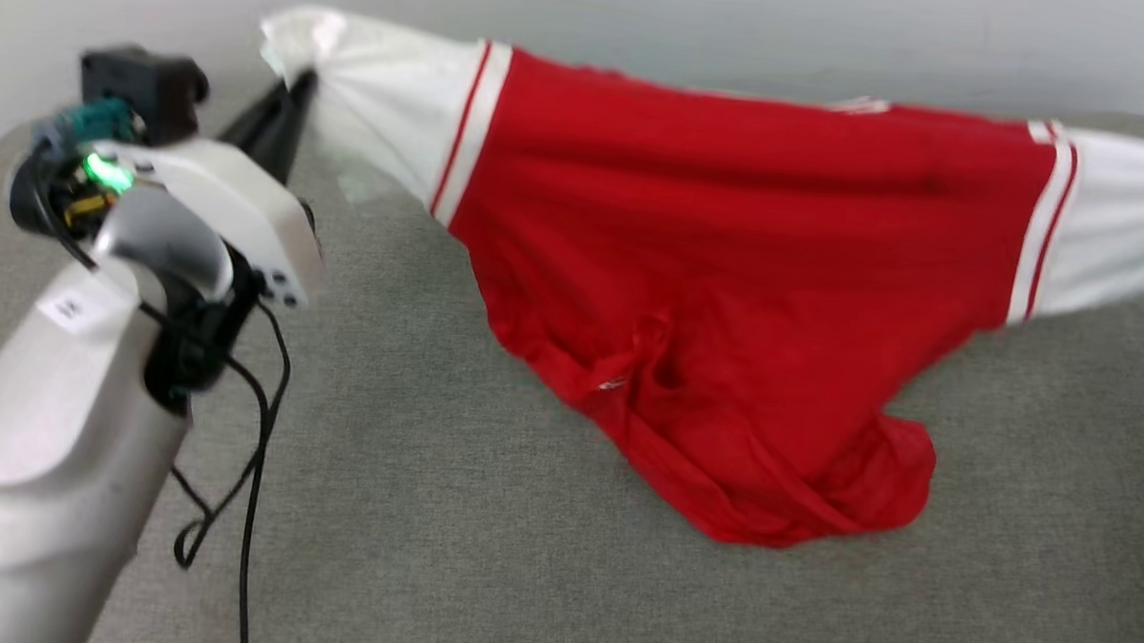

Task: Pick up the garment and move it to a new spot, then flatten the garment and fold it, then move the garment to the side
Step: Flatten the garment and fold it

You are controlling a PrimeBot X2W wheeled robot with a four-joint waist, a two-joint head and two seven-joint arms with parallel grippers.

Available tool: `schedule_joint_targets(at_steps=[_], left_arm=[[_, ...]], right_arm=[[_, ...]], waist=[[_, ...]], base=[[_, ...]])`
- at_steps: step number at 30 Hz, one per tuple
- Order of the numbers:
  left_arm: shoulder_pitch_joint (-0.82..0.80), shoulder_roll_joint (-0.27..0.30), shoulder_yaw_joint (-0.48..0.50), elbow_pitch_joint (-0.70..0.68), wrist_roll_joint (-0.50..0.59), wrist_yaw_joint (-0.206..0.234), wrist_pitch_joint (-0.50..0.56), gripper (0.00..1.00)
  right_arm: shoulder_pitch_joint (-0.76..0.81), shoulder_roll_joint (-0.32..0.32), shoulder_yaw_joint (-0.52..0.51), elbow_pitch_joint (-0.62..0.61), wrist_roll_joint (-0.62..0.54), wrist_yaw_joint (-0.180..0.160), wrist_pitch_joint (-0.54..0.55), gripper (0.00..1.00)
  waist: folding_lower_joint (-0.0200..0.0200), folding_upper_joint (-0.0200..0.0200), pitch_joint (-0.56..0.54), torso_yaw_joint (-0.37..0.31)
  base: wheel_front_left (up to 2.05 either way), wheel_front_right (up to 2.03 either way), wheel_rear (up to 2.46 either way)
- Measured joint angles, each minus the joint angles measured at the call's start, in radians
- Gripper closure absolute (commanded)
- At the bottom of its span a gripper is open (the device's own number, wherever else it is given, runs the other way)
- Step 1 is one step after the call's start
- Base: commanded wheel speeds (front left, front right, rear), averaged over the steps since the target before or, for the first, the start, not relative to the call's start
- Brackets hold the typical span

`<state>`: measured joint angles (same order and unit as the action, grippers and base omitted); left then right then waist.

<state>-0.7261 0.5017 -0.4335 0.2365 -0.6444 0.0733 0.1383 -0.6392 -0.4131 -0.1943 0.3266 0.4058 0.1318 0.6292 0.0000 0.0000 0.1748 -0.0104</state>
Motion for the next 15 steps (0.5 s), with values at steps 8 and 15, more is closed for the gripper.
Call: schedule_joint_targets(at_steps=[8,15], left_arm=[[-0.251,-0.022,0.021,0.193,0.035,-0.035,-0.065,1.0],[-0.521,-0.023,0.041,0.337,0.066,-0.077,-0.124,1.0]], right_arm=[[-0.254,0.068,0.002,0.045,-0.144,0.0,-0.132,1.0],[-0.532,0.095,-0.017,0.12,-0.251,0.0,-0.281,1.0]], waist=[[0.0,0.0,0.021,-0.012],[0.0001,0.0,0.096,-0.02]], base=[[0.0,0.0,0.0],[0.0,0.0,0.0]])
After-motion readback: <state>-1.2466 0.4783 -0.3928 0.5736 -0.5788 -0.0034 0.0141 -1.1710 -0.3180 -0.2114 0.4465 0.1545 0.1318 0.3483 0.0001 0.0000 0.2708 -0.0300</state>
